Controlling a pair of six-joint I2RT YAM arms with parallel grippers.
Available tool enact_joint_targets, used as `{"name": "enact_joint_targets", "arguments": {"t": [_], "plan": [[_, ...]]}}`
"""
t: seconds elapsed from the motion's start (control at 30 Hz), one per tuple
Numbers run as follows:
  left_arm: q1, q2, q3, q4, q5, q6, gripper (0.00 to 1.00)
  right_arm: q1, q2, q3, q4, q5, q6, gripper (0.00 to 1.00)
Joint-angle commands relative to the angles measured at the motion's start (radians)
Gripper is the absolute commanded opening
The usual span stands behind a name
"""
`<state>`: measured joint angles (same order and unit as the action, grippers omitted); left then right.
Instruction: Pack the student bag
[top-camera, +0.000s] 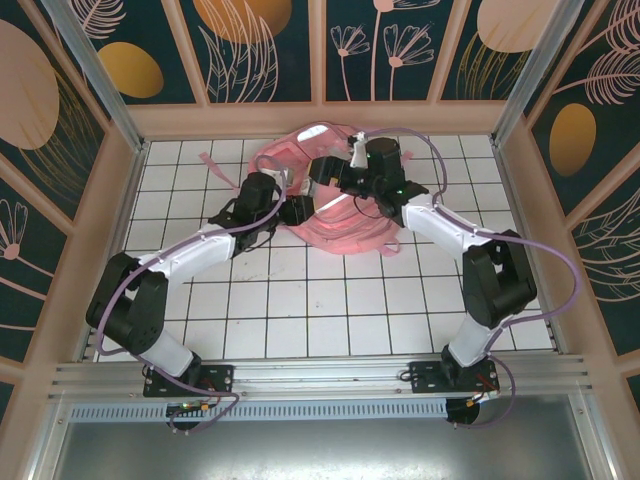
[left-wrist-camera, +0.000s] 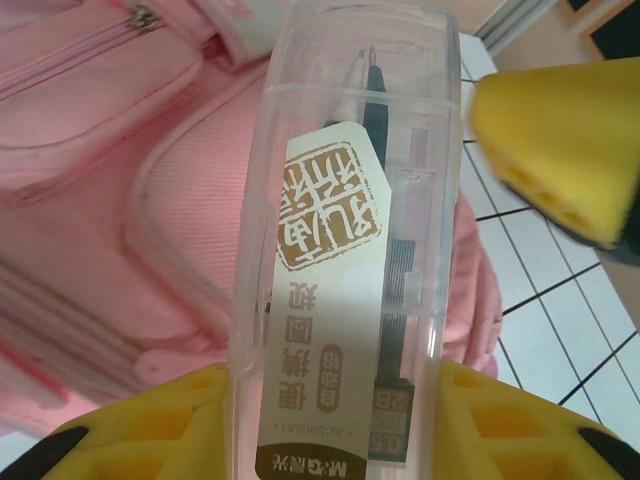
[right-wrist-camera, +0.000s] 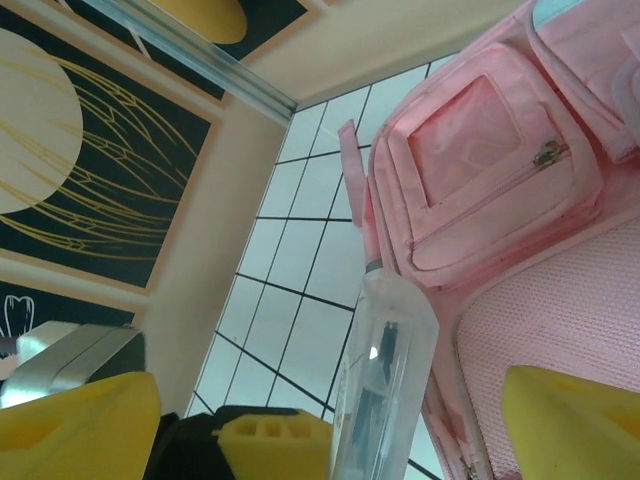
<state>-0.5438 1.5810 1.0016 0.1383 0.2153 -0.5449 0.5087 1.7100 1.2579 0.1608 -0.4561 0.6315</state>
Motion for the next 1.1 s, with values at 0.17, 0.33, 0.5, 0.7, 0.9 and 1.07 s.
{"name": "enact_joint_targets", "arguments": {"t": [0.17, 0.33, 0.5, 0.7, 0.9, 1.07], "plan": [[-0.063, -0.003, 0.019, 0.070, -0.056, 0.029, 0.35, 0.008, 0.066, 0.023, 0.045, -0.026, 0.047, 0.79], [-0.076, -0.001, 0.016, 0.071, -0.066, 0.029, 0.35, 0.008, 0.076, 0.026, 0.051, -0.038, 0.057, 0.56], [-0.074, 0.008, 0.023, 0.067, -0.080, 0.026, 0.35, 0.008, 0.077, 0.027, 0.044, -0.055, 0.068, 0.34], [-0.076, 0.025, 0.041, 0.055, -0.089, 0.019, 0.46, 0.005, 0.069, 0.027, 0.034, -0.056, 0.073, 0.19], [-0.075, 0.017, 0.055, 0.015, -0.108, 0.017, 0.99, -0.017, 0.051, 0.021, 0.031, -0.049, 0.083, 0.10], [-0.077, -0.007, 0.059, -0.029, -0.138, 0.065, 0.99, -0.085, 0.007, -0.019, 0.000, -0.034, 0.071, 0.09]]}}
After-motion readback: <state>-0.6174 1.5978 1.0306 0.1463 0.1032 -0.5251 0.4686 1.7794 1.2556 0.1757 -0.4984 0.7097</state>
